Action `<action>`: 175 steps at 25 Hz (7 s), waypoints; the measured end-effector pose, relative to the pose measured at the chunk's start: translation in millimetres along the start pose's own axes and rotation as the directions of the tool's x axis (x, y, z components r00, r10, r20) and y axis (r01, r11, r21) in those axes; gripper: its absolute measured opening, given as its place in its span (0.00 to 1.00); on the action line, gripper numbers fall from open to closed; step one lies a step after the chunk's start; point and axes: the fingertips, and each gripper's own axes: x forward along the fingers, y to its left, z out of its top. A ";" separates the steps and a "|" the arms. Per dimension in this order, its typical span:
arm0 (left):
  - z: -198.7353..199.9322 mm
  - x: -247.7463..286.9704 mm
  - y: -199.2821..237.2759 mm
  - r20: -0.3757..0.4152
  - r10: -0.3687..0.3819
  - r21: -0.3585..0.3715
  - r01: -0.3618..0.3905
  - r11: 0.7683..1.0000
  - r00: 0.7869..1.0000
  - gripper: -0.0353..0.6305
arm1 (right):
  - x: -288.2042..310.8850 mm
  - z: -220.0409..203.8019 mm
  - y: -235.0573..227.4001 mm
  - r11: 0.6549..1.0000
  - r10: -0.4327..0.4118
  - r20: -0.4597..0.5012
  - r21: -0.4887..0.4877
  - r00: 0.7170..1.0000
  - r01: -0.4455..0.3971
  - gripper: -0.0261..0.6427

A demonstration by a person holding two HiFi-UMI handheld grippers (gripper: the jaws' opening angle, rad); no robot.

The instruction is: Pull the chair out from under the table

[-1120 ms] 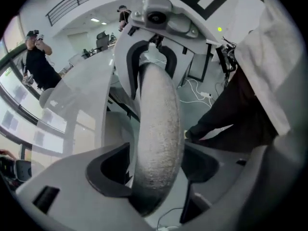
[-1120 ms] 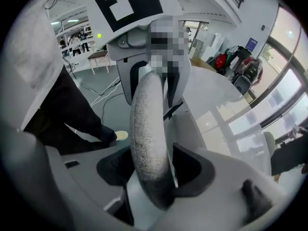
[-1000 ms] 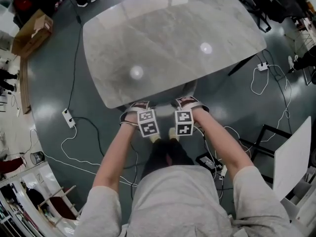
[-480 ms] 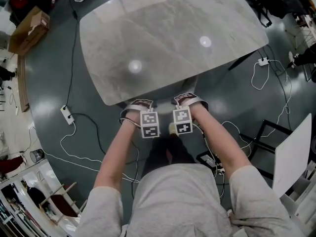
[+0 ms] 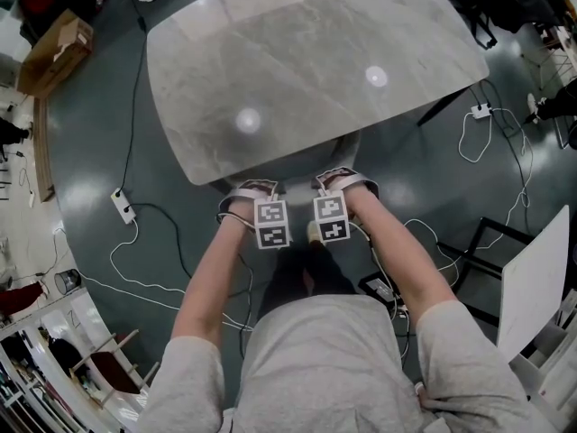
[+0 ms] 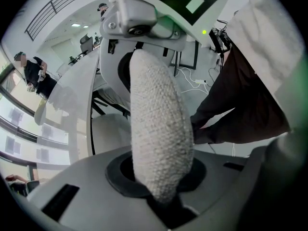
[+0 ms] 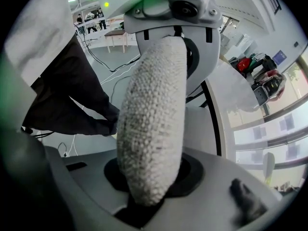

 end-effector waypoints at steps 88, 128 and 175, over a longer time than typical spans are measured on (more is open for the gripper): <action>85.7 -11.9 -183.2 -0.003 0.037 -0.015 -0.037 0.999 0.999 0.16 | -41.3 8.1 202.0 0.999 0.034 -0.005 -0.021 0.999 -0.034 0.17; 129.5 -17.6 -294.5 -0.010 0.017 -0.028 -0.017 0.999 1.000 0.16 | -60.4 18.3 317.3 0.999 0.021 -0.001 -0.025 1.000 -0.021 0.17; 185.6 -23.8 -435.2 -0.012 -0.029 -0.029 0.029 0.999 1.000 0.16 | -84.8 30.6 467.7 1.000 0.022 -0.001 0.002 1.000 -0.022 0.18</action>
